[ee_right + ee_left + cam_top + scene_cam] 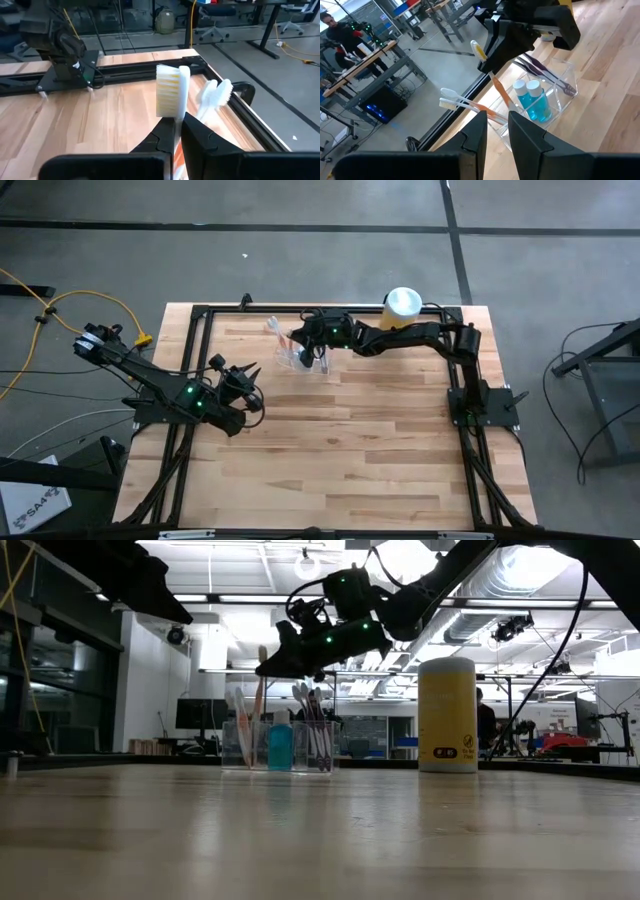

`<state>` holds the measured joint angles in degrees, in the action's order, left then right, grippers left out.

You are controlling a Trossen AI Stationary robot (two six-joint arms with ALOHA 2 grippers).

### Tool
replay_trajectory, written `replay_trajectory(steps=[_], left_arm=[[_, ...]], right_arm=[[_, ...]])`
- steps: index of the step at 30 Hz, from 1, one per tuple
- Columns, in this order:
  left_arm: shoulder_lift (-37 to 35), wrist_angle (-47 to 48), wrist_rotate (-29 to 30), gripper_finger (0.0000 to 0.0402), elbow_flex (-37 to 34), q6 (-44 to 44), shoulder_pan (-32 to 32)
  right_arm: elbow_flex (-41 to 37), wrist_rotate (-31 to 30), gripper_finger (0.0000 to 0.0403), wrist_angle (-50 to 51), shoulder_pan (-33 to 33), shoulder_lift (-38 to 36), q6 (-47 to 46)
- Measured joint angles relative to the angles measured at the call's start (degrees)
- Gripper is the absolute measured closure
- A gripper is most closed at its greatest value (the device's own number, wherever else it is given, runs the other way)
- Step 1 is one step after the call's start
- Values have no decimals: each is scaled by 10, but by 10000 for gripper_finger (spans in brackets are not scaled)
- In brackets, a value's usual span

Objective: Pick & Place toothbrushing station
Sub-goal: Put the orange toothbrush into the transparent organizer, then return to Home Position

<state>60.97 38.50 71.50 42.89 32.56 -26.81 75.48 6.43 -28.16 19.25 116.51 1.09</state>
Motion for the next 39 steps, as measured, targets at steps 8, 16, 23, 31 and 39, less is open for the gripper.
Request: replay_trajectory(steps=[8,16,23,31,39], left_arm=[[0,0,1,331,0,0,0],[0,-4,2,331,0,-1,0],[0,-6,2,331,0,-2,0],[0,-60,-22,331,0,-64,0],[0,-76,-24,331,0,-86,0]], right_arm=[[0,14,390,-6,0,0,0],[0,12,388,-5,2,0,-10],[0,15,381,14,3,1,-11],[0,14,313,14,3,2,-15],[0,12,275,14,3,2,-15]])
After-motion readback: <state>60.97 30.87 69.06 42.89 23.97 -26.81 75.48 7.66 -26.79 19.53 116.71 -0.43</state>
